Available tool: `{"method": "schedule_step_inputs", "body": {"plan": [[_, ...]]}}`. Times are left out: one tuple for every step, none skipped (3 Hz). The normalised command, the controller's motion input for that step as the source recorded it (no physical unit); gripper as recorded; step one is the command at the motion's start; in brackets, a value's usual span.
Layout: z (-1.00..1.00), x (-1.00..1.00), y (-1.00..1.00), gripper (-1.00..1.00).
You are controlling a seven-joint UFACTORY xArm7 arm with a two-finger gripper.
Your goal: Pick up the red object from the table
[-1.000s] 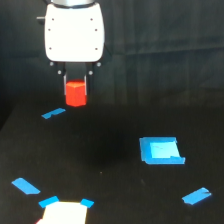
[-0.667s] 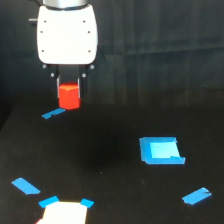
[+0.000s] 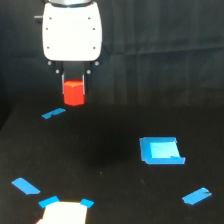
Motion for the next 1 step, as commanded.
{"method": "schedule_step_inputs", "body": {"plan": [[0.00,0.06,0.45,-1.00]]}}
